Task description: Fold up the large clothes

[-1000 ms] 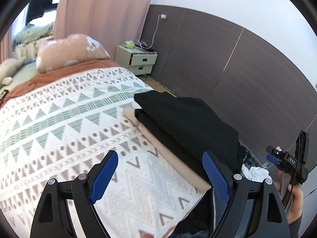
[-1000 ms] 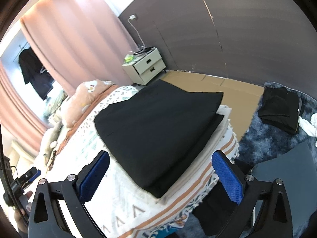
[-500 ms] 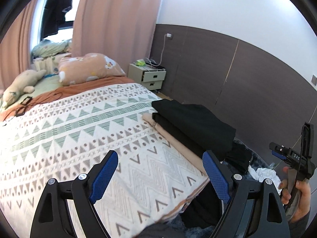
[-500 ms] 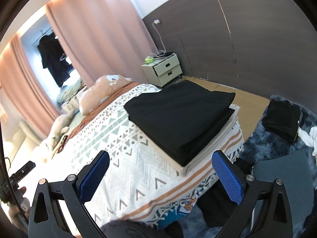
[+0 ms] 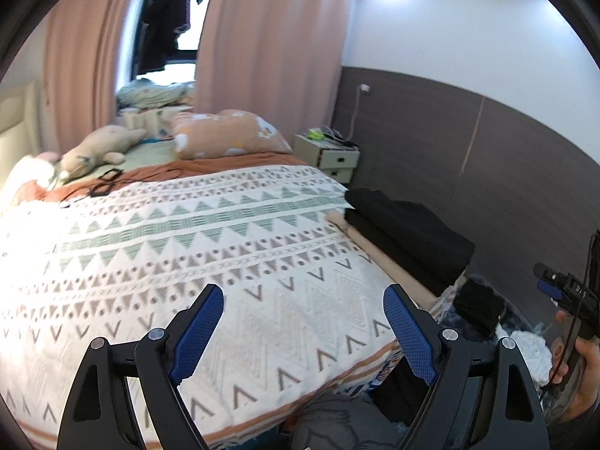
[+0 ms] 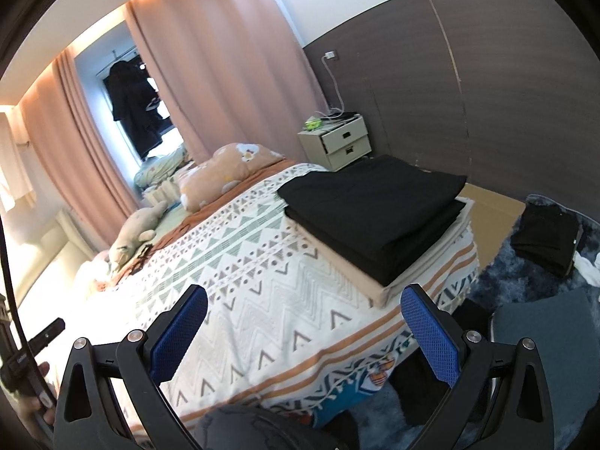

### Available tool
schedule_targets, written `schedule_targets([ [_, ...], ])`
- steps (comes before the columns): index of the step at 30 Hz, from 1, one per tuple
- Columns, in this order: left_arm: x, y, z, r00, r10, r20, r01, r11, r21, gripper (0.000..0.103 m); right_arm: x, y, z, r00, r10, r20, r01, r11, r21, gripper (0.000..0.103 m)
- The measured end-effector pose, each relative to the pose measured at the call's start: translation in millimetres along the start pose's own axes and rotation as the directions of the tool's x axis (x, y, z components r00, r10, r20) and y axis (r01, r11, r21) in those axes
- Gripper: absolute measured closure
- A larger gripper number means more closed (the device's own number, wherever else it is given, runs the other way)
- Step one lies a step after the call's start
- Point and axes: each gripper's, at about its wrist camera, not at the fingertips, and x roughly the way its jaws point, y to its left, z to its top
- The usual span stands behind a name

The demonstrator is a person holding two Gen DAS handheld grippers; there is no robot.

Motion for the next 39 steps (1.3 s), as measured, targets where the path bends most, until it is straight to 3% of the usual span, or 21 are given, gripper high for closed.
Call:
schedule_targets([
  [11, -79, 49, -54, 0.986, 0.138, 0.091, -0.13, 0.988, -0.086, 0.015, -9, 49, -47, 1.0, 0.03, -0.004, -0.031, 0.995, -0.097, 0.0],
  [17, -116, 63, -79, 0.973, 0.21, 0.097, -0.198, 0.973, -0.122, 0.015, -10, 80, -76, 0.997, 0.068, -0.037, -0.073, 0.986, -0.15, 0.0],
  [24, -154, 63, -104, 0.956, 0.263, 0.128, -0.249, 0.962, -0.117, 0.003, -15, 98, -105, 0.995, 0.063, -0.072, -0.076, 0.977, -0.197, 0.0],
  [39, -163, 60, -121, 0.945, 0.294, 0.144, -0.279, 0.953, -0.115, 0.0, -12, 112, -128, 0.99, 0.109, -0.088, -0.127, 0.963, -0.237, 0.0],
])
